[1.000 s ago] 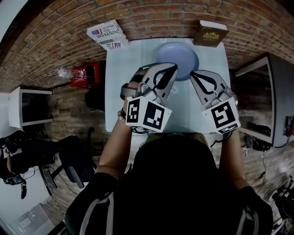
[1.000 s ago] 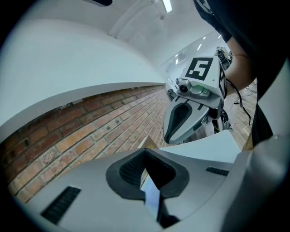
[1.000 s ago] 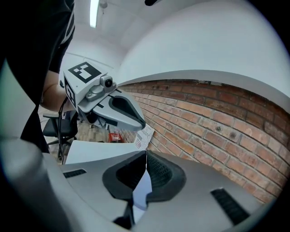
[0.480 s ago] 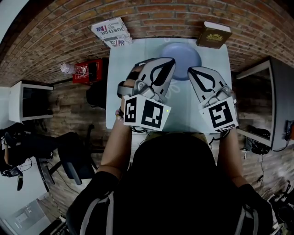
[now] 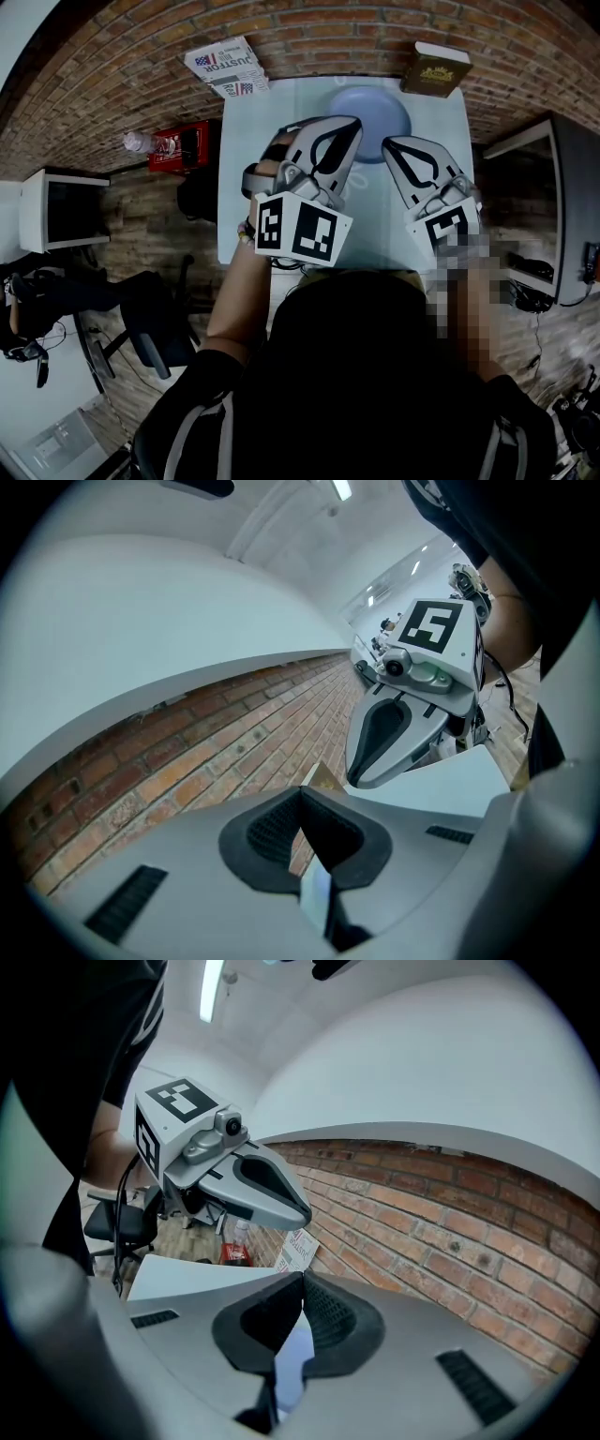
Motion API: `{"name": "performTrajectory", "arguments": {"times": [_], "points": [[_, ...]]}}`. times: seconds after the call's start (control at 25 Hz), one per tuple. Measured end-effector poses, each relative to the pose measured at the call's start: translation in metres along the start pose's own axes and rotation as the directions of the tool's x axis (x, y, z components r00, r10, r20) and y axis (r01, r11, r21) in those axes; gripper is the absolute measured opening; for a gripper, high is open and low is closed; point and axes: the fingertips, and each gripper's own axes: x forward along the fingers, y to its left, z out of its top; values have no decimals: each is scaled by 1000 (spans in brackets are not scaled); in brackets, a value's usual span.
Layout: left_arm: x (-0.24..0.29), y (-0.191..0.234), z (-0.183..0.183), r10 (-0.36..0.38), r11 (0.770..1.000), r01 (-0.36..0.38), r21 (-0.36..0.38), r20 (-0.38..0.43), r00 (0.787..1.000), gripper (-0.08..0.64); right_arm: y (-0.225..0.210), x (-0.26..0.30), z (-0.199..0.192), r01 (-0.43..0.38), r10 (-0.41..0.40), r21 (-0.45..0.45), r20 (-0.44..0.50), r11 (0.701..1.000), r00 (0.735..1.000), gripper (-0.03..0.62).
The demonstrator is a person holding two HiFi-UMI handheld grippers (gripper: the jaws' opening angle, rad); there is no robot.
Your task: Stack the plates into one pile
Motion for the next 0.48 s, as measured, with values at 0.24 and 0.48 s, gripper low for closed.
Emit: {"name": "performTrajectory", "arguments": {"times": [0.24, 0.48], "points": [[-1, -2, -1, 1, 1000, -1, 13, -5, 1000, 21, 1, 0, -3, 5, -5, -6, -15, 1000, 1000, 35], [-1, -4, 0, 1, 1000, -1, 18, -9, 1000, 21, 5, -2, -4, -6, 6, -17, -24, 1000, 1000, 34]]}}
